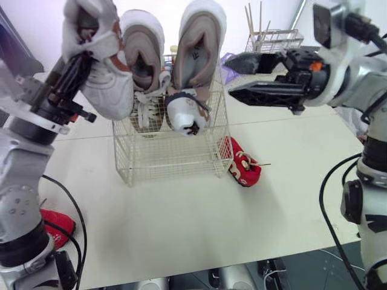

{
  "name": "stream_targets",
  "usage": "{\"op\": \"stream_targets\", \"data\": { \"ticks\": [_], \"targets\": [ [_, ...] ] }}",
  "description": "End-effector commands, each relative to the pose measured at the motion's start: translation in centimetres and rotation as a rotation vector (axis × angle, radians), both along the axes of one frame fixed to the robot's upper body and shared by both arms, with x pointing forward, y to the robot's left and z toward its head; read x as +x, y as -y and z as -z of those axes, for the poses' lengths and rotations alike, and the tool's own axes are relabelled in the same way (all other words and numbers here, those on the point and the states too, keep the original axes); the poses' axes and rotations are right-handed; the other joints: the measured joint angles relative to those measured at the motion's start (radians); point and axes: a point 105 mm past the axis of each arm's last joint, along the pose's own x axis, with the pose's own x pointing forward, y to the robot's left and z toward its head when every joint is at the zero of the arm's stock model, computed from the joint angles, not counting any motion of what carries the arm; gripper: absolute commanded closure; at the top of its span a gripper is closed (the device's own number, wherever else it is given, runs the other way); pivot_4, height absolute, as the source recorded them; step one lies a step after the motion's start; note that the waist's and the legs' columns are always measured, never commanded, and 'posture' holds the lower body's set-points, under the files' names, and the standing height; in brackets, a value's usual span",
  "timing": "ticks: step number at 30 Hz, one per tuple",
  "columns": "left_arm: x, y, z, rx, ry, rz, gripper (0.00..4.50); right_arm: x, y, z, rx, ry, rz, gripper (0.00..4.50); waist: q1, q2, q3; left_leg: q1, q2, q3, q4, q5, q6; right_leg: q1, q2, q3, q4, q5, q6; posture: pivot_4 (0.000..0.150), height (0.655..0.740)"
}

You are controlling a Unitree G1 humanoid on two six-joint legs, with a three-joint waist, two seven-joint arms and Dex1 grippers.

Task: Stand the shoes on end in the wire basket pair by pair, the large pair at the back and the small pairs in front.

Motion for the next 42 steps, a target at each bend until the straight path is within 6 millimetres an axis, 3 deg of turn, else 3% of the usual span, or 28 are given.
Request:
{"op": "stream_targets", "data": {
  "ticks": [1, 8, 13, 22, 32, 38, 42],
  "targets": [
    [-0.1, 1.9, 0.6, 0.052, 0.059, -0.005, 4.2, -1.6, 0.2, 0.3, -0.101, 0.028, -0.022, 0.0, -0.001, 0.0, 0.0, 0.0, 0.0, 0.0, 0.0, 0.0, 0.0, 0.0, 0.0, 0.0, 0.0, 0.0, 0.0, 0.15, 0.74],
    [0.6, 3.7, 3.1, 0.08, 0.081, -0.038, 4.2, -1.2, 0.8, 0.3, -0.116, 0.046, 0.014, 0.0, -0.002, 0.0, 0.0, 0.0, 0.0, 0.0, 0.0, 0.0, 0.0, 0.0, 0.001, 0.0, 0.0, 0.0, 0.0, 0.15, 0.74],
    [1.3, 3.3, 4.2, 0.111, 0.105, -0.094, 4.2, -1.0, 0.8, -0.3, -0.105, 0.054, 0.004, 0.0, -0.001, 0.0, 0.0, 0.0, 0.0, 0.0, 0.0, 0.0, 0.0, 0.0, 0.001, 0.0, 0.0, 0.0, 0.0, 0.15, 0.74],
    [2.6, 4.6, 4.2, 0.135, 0.19, -0.117, 4.2, -1.0, 0.7, -0.8, -0.102, 0.054, -0.006, 0.0, 0.004, 0.0, 0.0, 0.0, 0.0, 0.0, 0.001, 0.0, 0.0, 0.0, 0.0, 0.0, 0.0, 0.0, 0.0, 0.15, 0.74],
    [2.8, 4.8, 3.4, 0.132, 0.292, -0.16, 4.2, -1.7, 0.7, -1.1, -0.095, 0.047, -0.009, 0.0, 0.022, 0.0, 0.0, 0.0, 0.0, 0.0, 0.001, 0.0, 0.0, 0.0, 0.0, 0.0, 0.0, 0.0, 0.0, 0.15, 0.74],
    [3.8, 5.5, 8.0, 0.186, 0.196, -0.145, 4.2, -1.7, 0.5, -1.0, -0.079, 0.043, -0.018, 0.0, 0.022, 0.0, 0.0, 0.0, 0.0, 0.0, 0.001, 0.0, 0.0, 0.0, 0.0, 0.0, 0.0, 0.0, 0.0, 0.15, 0.74],
    [4.2, 5.0, 9.9, 0.193, 0.155, -0.165, 4.2, -1.8, 0.4, -1.2, -0.067, 0.046, -0.026, 0.0, 0.021, 0.005, -0.003, 0.001, 0.0, 0.0, 0.001, 0.0, 0.0, 0.001, 0.0, 0.0, -0.001, 0.0, -0.001, 0.15, 0.74]
  ]
}}
